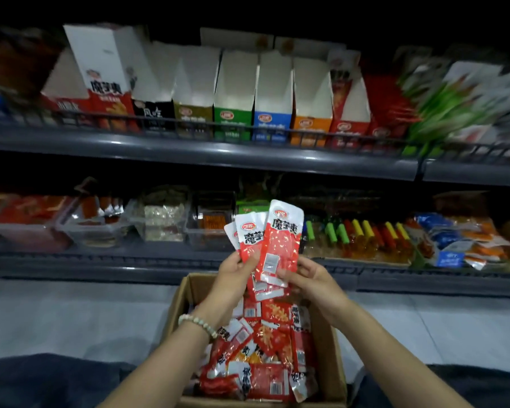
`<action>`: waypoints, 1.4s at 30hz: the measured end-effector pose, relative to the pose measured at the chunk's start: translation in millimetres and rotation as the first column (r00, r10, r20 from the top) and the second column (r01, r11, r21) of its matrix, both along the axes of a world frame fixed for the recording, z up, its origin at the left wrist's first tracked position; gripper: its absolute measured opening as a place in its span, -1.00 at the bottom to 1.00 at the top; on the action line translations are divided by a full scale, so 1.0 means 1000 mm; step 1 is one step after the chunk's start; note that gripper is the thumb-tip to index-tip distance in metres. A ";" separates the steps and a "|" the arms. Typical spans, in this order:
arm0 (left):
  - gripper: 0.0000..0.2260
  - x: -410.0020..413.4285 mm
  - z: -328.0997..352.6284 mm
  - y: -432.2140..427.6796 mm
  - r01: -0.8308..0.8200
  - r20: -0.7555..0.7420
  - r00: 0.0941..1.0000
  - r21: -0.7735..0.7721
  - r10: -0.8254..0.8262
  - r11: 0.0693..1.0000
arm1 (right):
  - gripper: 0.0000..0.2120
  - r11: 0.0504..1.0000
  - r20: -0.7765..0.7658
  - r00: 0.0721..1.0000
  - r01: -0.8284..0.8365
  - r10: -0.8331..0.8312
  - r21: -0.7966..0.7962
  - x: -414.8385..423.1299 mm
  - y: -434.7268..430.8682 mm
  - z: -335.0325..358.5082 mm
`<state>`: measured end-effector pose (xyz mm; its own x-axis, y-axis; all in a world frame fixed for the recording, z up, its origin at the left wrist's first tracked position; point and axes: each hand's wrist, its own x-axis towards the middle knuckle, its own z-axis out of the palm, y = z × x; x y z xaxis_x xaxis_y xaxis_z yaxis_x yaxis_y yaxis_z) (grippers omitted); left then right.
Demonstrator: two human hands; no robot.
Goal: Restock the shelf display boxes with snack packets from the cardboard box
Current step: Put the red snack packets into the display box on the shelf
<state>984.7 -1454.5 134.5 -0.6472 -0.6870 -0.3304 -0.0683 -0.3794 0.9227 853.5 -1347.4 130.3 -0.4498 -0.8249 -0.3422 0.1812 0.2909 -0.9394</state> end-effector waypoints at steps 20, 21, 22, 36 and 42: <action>-0.70 -0.009 0.023 0.003 0.110 0.119 0.990 -0.261 -0.081 0.959 | -0.74 0.966 0.410 0.903 0.207 -0.130 -0.151 0.024 -0.010 0.020; -0.71 -0.011 0.021 0.005 0.102 0.143 0.987 -0.251 -0.068 0.963 | -0.75 0.964 0.397 0.907 0.216 -0.140 -0.153 0.026 -0.011 0.018; -0.73 -0.013 0.020 0.007 0.093 0.165 0.985 -0.243 -0.053 0.966 | -0.75 0.964 0.379 0.914 0.218 -0.147 -0.151 0.030 -0.012 0.017; -0.71 -0.010 0.049 -0.001 0.219 0.080 0.974 -0.094 -0.212 0.971 | -0.53 0.952 0.278 0.960 0.118 -0.036 -0.283 0.009 -0.017 0.049; -0.48 -0.007 0.064 -0.004 0.426 0.072 0.900 0.069 -0.431 0.902 | -0.22 0.934 0.250 0.963 0.000 0.096 -0.359 -0.001 -0.013 0.054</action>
<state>977.4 -1458.8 198.1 -0.8437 -0.3305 -0.4230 -0.3109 -0.3416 0.8869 852.4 -1360.2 184.1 -0.3419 -0.9314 -0.1246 0.4265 -0.0357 -0.9038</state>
